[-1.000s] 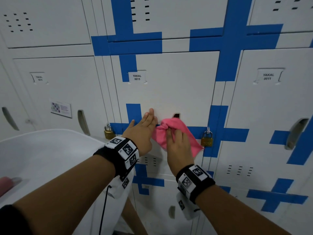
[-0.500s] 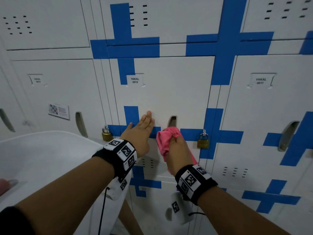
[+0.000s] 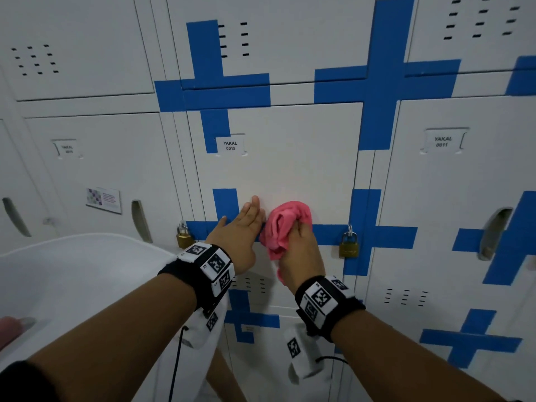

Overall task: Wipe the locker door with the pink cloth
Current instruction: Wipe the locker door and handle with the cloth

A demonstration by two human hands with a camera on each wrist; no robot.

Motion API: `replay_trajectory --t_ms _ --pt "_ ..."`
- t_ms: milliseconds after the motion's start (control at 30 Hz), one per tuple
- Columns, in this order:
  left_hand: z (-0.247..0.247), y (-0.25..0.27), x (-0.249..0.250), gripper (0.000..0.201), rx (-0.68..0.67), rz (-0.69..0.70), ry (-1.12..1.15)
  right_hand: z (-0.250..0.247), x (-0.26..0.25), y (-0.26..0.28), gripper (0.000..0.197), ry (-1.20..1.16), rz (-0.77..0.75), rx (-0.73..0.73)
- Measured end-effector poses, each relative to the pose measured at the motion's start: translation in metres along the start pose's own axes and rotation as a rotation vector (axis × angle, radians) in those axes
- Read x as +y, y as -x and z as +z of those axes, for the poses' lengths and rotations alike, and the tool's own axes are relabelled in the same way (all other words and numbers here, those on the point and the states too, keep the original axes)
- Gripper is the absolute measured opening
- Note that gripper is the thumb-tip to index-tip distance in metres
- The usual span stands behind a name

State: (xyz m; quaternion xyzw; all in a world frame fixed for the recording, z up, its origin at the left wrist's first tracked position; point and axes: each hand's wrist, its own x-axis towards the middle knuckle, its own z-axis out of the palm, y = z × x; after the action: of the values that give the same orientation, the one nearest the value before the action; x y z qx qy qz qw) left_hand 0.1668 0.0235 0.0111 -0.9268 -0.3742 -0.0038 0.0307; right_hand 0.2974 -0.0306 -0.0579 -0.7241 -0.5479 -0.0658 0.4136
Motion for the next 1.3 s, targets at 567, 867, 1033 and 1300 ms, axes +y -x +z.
replay_trajectory --t_ms 567,867,1033,1300 --pt "0.004 0.002 0.014 0.088 0.016 -0.064 -0.005 -0.031 -0.008 0.005 0.038 0.445 0.033 -0.419" --pt "0.007 0.01 0.02 0.083 0.083 -0.045 -0.067 -0.046 0.024 0.02 0.021 0.207 -0.177 -0.148" --pt "-0.004 0.004 0.025 0.092 0.297 -0.003 -0.194 -0.07 0.023 -0.01 0.045 -0.097 -0.089 0.166" --pt "-0.006 -0.005 0.019 0.092 0.188 -0.035 -0.193 -0.043 0.035 0.005 0.047 0.447 -0.188 0.029"
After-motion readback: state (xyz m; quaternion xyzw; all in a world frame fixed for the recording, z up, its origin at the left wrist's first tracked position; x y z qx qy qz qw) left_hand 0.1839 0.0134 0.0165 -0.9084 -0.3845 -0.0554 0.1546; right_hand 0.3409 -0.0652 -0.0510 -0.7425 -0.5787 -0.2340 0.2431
